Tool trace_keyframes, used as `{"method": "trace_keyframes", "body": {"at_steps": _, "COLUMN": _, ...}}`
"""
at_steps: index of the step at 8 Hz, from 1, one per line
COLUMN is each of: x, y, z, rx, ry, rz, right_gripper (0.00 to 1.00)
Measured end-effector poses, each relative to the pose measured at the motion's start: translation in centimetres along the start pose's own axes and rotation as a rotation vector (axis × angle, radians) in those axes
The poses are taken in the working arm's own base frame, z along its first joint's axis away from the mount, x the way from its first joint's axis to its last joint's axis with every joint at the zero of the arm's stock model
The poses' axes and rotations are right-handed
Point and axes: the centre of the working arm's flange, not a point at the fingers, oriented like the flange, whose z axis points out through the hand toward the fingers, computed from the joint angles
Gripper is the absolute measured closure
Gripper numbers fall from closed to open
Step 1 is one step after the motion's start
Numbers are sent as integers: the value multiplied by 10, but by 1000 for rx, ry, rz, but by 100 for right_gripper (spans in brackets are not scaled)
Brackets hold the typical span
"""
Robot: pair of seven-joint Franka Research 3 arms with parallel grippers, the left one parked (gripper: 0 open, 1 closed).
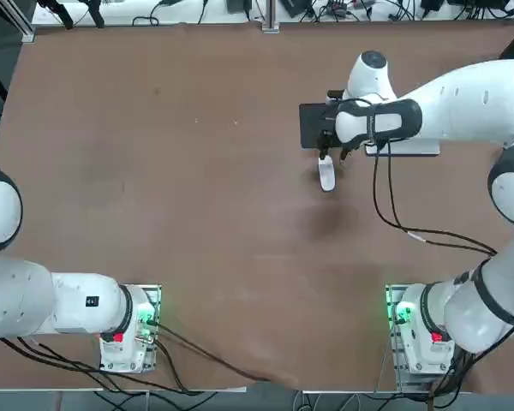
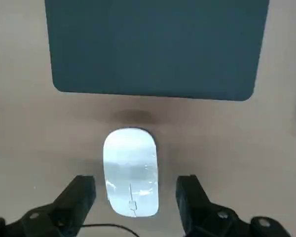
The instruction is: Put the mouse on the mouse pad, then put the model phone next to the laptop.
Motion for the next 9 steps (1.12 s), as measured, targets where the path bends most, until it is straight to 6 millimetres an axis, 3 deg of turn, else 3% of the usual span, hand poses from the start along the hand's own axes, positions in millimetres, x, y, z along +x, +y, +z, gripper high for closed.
{"method": "trace_keyframes", "body": {"at_steps": 4, "x": -7, "y": -9, "z": 25, "rx": -12, "ry": -8, "rz": 7, "right_gripper": 0}}
{"method": "trace_keyframes", "body": {"at_steps": 9, "x": -9, "y": -10, "z": 41, "rx": -17, "ry": -8, "rz": 2, "right_gripper": 0}}
